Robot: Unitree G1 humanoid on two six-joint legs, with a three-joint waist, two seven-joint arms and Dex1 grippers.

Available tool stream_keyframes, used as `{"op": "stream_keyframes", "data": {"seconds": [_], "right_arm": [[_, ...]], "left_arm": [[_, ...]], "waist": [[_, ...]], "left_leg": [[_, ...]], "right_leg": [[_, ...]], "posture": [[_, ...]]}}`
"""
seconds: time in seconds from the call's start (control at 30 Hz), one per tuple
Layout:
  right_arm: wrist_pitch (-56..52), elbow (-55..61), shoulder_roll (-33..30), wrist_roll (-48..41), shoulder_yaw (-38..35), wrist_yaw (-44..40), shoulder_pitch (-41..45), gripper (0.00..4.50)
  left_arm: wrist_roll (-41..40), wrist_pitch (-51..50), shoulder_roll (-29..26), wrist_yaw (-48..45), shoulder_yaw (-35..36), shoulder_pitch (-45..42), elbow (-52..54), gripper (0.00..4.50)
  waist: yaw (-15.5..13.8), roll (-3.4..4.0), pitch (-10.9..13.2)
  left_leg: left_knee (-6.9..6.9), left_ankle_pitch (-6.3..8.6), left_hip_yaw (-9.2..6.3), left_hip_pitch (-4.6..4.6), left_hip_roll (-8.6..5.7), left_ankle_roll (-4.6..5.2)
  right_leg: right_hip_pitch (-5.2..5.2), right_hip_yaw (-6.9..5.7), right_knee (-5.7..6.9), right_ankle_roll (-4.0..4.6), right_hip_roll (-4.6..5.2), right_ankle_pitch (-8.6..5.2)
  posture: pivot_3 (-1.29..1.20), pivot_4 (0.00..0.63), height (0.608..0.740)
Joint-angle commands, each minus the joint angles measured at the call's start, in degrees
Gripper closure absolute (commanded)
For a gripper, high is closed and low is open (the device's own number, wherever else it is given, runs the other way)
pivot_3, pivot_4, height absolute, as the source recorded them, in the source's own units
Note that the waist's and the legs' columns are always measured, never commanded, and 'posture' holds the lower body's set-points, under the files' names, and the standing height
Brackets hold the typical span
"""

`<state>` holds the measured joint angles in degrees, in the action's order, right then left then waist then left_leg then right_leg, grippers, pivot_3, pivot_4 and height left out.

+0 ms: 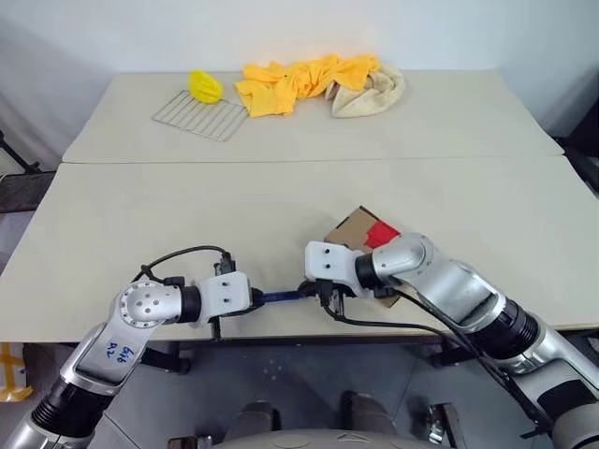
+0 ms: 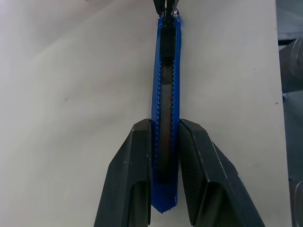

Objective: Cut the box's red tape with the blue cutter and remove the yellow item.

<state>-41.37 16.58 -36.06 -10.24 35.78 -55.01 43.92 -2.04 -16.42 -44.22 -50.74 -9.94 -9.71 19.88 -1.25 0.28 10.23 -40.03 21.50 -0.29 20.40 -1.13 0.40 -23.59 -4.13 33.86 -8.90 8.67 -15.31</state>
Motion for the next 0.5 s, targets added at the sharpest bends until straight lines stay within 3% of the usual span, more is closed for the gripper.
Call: {"op": "stream_keyframes", "data": {"seconds": [0.03, 0.33, 0.5], "right_arm": [[2.6, -0.1, 0.0, 2.3, 0.7, -1.9, -0.2, 4.46], [4.8, -1.7, 1.3, 4.7, 0.6, -4.3, -2.0, 4.46], [5.8, -4.9, 6.3, 6.2, 1.6, -3.4, -2.3, 4.46]], "left_arm": [[0.2, -1.3, 0.1, -2.1, -3.5, 2.5, -0.5, 3.74], [0.2, -1.3, 0.0, -2.5, -3.5, 2.1, -0.6, 3.74], [0.4, -1.6, 0.3, -2.5, -3.9, 1.8, -0.3, 3.74]], "waist": [[0.0, 0.00, 0.0], [0.0, 0.01, 0.0], [0.1, 0.04, -0.1]], "left_leg": [[0.00, 0.00, 0.01, 0.00, 0.00, 0.00], [0.00, 0.01, 0.02, -0.01, 0.00, 0.00], [0.00, 0.02, 0.02, -0.06, 0.01, 0.00]], "right_leg": [[0.01, 0.00, 0.00, 0.00, 0.00, 0.00], [0.01, 0.00, -0.01, 0.00, 0.00, 0.00], [0.03, 0.00, 0.01, 0.00, -0.01, 0.00]], "posture": [[0.00, 0.150, 0.740], [0.00, 0.150, 0.740], [0.00, 0.150, 0.740]]}}
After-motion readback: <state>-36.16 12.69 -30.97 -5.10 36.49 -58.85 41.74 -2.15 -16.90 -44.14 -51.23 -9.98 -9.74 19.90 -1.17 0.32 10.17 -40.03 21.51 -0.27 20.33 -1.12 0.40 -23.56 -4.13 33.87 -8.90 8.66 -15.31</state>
